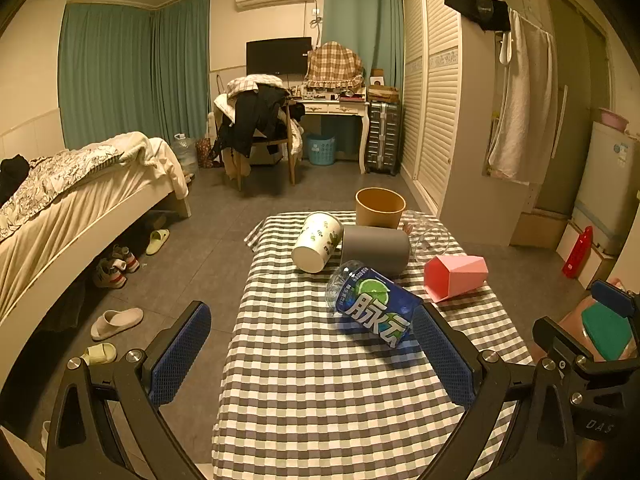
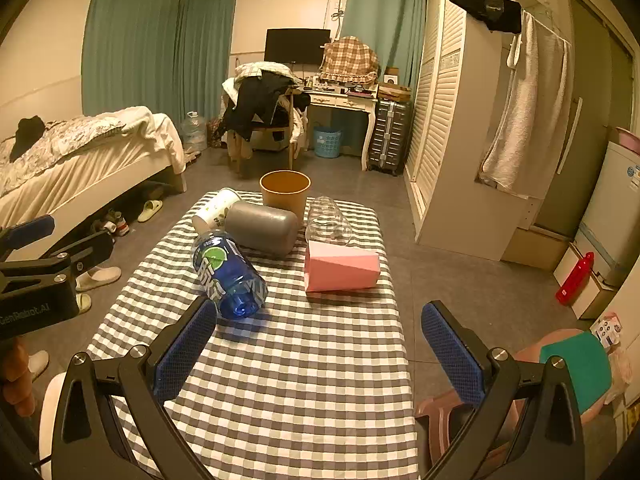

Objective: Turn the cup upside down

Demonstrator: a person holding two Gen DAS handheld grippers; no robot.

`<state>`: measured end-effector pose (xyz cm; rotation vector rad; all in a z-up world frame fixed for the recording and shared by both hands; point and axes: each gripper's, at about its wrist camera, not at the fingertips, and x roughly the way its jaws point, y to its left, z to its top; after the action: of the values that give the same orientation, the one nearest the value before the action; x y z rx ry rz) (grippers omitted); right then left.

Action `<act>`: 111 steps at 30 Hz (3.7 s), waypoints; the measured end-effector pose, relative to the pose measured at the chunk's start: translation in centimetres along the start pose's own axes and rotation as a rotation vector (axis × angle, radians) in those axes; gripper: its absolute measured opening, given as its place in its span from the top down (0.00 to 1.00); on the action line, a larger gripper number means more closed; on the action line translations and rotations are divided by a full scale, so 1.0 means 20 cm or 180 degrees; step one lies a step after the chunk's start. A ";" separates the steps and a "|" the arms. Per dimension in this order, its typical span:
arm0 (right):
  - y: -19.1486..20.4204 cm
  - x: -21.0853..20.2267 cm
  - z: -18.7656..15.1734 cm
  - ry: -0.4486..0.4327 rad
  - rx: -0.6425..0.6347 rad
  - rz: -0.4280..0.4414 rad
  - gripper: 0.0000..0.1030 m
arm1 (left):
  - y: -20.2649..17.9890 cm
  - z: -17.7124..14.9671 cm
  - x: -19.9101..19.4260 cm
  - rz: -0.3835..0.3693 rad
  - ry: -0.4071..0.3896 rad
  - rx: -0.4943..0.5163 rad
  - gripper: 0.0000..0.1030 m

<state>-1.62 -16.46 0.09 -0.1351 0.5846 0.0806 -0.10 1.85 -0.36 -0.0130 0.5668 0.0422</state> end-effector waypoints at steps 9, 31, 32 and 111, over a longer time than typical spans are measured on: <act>0.00 0.00 0.00 0.0008 -0.0005 0.0006 0.00 | 0.00 -0.01 0.00 -0.0001 0.0014 -0.0001 0.00; 0.11 0.09 0.06 0.0028 -0.0198 0.0227 0.00 | 0.06 -0.01 0.07 0.0039 0.0088 -0.0030 0.00; 0.12 0.11 0.06 0.0034 -0.0218 0.0241 0.00 | 0.08 0.00 0.09 0.0050 0.0105 -0.0037 0.00; -0.06 0.14 -0.12 0.0606 -0.0064 0.0020 0.11 | -0.18 -0.11 0.25 -0.0005 0.0868 0.0200 0.00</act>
<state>-0.49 -17.93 -3.29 -0.1615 0.7745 0.0801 3.18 -1.64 -4.92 0.0424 0.8404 0.0211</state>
